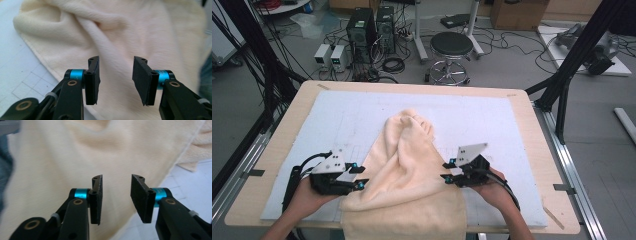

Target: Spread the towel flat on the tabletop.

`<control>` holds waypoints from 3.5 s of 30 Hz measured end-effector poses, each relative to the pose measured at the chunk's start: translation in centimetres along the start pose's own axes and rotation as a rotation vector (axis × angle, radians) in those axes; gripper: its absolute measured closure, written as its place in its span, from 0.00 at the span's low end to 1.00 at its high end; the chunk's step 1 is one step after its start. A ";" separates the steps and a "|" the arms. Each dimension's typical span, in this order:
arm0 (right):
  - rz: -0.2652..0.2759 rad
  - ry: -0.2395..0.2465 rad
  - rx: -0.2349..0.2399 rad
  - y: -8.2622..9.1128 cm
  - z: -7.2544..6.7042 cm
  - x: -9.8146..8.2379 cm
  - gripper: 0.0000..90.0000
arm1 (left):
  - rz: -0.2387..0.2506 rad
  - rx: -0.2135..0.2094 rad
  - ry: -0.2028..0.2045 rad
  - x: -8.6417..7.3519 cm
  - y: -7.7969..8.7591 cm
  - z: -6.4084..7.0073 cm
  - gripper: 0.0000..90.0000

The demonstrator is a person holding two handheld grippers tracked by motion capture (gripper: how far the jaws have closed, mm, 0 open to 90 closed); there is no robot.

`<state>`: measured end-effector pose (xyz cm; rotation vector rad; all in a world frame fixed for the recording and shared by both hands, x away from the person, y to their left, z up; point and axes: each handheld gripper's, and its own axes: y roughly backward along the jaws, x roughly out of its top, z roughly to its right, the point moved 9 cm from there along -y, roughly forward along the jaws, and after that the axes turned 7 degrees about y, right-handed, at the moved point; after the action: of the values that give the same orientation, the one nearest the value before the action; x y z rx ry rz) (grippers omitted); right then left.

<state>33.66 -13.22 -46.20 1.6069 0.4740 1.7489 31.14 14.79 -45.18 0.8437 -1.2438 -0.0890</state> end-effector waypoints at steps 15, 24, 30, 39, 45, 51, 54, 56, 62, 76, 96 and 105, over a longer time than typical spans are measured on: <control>-0.129 -0.082 0.061 -2.9 1.4 -2.5 0.98 | -0.115 0.086 0.043 -1.6 -4.7 -2.9 0.95; -0.081 -0.144 -0.068 2.8 1.2 -4.4 0.98 | -0.012 0.244 0.137 1.3 -5.2 -6.5 0.95; -0.074 -0.217 -0.082 2.6 1.8 -6.2 0.85 | 0.017 0.280 0.178 2.9 -6.4 -8.1 0.86; 0.075 -0.139 -0.070 4.7 -0.2 -3.1 0.70 | 0.056 0.157 0.073 2.8 -1.3 -3.6 0.70; 0.052 -0.111 -0.013 3.3 -3.5 -3.3 0.65 | 0.033 0.056 0.006 -0.2 -0.1 0.8 0.65; -0.026 -0.111 0.040 1.6 -5.1 -4.2 0.63 | -0.033 -0.068 -0.062 -2.7 -0.9 3.5 0.60; -0.063 -0.120 0.066 0.4 -5.2 -4.9 0.70 | -0.118 -0.115 -0.091 -4.3 -2.1 3.9 0.67; -0.040 -0.114 0.060 0.3 -5.2 -4.8 0.80 | -0.110 -0.142 -0.086 -4.5 -2.4 4.1 0.78; -0.041 -0.104 0.114 0.4 -5.5 -4.6 0.97 | -0.124 -0.144 -0.063 -4.4 -2.2 4.5 0.95; 0.060 -0.025 0.152 4.8 -12.4 -1.2 0.79 | -0.028 -0.153 -0.101 -4.2 4.9 10.8 0.78; -0.004 -0.155 -0.178 -1.4 5.1 -0.3 0.67 | 0.003 0.157 0.125 0.4 -4.9 -5.7 0.61; -0.040 -0.203 -0.136 -0.9 5.3 -2.0 0.97 | -0.084 0.147 0.133 -0.8 -5.6 -5.7 0.95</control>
<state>38.98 -15.05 -47.41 1.6446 0.2818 1.5343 37.81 14.19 -49.57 1.0129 -1.0995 -0.0086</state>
